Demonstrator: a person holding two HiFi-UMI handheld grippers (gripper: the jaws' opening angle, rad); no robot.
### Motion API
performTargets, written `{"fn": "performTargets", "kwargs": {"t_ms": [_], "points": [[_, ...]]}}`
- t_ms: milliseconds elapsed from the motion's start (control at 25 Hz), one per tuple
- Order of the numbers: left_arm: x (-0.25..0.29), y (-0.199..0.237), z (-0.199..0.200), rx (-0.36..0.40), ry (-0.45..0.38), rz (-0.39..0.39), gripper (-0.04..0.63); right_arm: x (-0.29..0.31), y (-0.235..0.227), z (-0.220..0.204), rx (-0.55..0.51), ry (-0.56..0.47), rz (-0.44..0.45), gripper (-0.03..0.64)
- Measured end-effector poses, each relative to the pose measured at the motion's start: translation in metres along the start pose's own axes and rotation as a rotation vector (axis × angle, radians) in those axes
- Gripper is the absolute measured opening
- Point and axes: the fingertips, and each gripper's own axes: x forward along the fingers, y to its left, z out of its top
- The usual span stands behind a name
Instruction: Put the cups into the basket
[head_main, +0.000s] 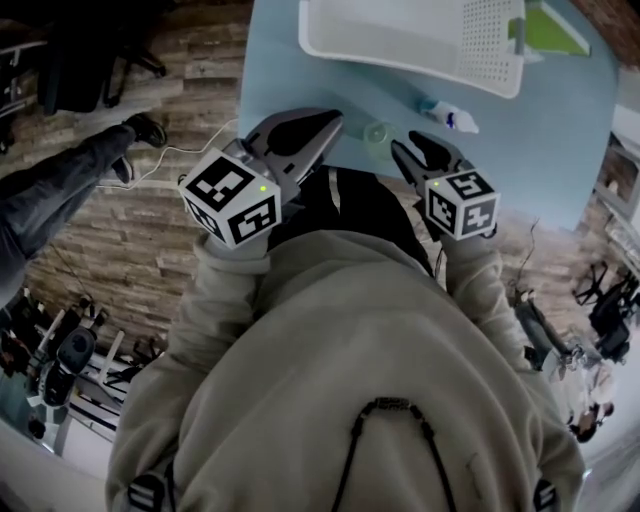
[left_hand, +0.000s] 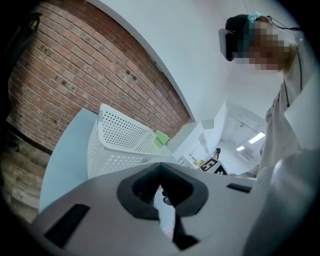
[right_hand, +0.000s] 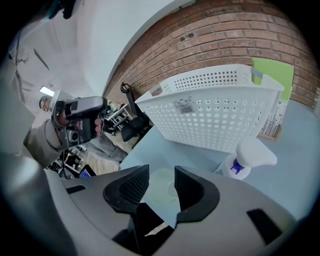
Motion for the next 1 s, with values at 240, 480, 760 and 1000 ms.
{"fn": "performTargets", "kwargs": {"t_ms": [240,480,760,1000], "points": [[0.001,0.007,-0.012,-0.016,0.007,0.014,-0.003,0.016,-0.013,-0.018,-0.003,0.060,-0.023,0.176],[0.002,0.016,-0.022,-0.015,0.034,0.033,-0.003,0.037,-0.025,-0.028,-0.016,0.118,-0.044,0.176],[-0.001,0.028,-0.018,-0.019,0.037,0.056,-0.002,0.050,-0.033,-0.033,-0.027,0.154,-0.072,0.175],[-0.001,0.033,-0.025,-0.044,0.044,0.062,-0.002,0.055,-0.045,-0.043,-0.055,0.200,-0.137,0.068]]}}
